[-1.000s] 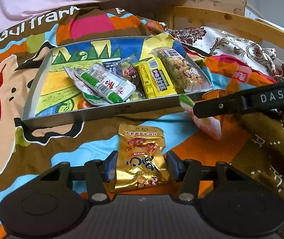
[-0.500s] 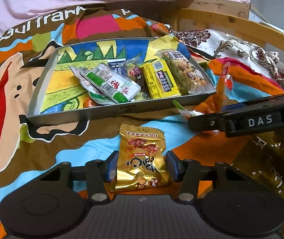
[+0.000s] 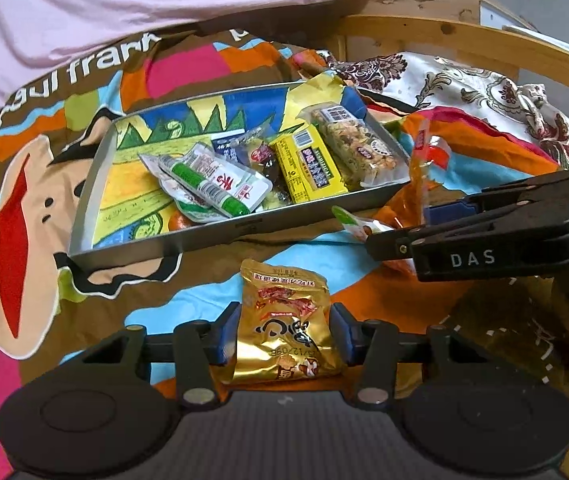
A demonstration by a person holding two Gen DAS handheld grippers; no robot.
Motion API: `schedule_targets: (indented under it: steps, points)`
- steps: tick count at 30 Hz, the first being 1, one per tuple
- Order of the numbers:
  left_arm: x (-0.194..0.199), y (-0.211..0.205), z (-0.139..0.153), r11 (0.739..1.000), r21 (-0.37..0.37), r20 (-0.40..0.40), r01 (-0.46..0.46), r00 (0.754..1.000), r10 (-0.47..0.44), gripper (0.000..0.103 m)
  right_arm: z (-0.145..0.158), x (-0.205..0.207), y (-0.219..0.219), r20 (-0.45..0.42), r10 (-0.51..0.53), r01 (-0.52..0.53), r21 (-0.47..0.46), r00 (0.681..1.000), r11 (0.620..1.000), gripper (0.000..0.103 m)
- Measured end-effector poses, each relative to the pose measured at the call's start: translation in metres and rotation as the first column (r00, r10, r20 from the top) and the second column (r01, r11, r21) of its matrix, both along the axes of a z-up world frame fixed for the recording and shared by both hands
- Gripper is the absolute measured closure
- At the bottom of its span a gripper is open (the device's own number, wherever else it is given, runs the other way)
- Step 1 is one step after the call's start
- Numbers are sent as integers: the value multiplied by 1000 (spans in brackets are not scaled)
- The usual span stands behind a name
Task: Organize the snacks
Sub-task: 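Lift the gold pouch with left tool while right tool lifts the orange bag, then carry the gold pouch and orange bag over the dinosaur tray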
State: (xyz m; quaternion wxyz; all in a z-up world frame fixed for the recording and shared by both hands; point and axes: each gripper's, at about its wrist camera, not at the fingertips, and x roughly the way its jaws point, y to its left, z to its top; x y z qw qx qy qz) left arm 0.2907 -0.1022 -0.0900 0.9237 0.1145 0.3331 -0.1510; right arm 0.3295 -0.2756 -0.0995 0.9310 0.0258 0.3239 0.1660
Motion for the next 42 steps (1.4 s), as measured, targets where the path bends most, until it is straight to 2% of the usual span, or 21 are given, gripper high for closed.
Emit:
schedule_targets:
  steps: [8,16,26,33,36,39,42]
  points:
    - [-11,-8,14,999,44,39,6,999,-7,52,11,-8,-4,36,-6,5,14,999,1000,52]
    - [-11,-8,36,999,26,103,-22,994,19,52,20,-13,-7,73,-8,6,29,997,1000,53]
    - [1,1,57,996,-16,159,-82,984,84,52,31,-14,-11,170,-24,16,51,985,999,53]
    - [20,17,71,989,-62,213,-133,966,144,52,47,11,-11,287,-63,44,73,956,996,53]
    - [34,27,77,984,-77,233,-158,957,172,52,52,27,-9,318,-63,32,104,946,994,53]
    - [52,36,80,980,-81,252,-182,947,197,52,53,45,-1,345,-54,22,96,937,995,53]
    - [72,45,77,973,-101,253,-210,940,229,52,54,64,5,368,-56,6,135,928,991,53]
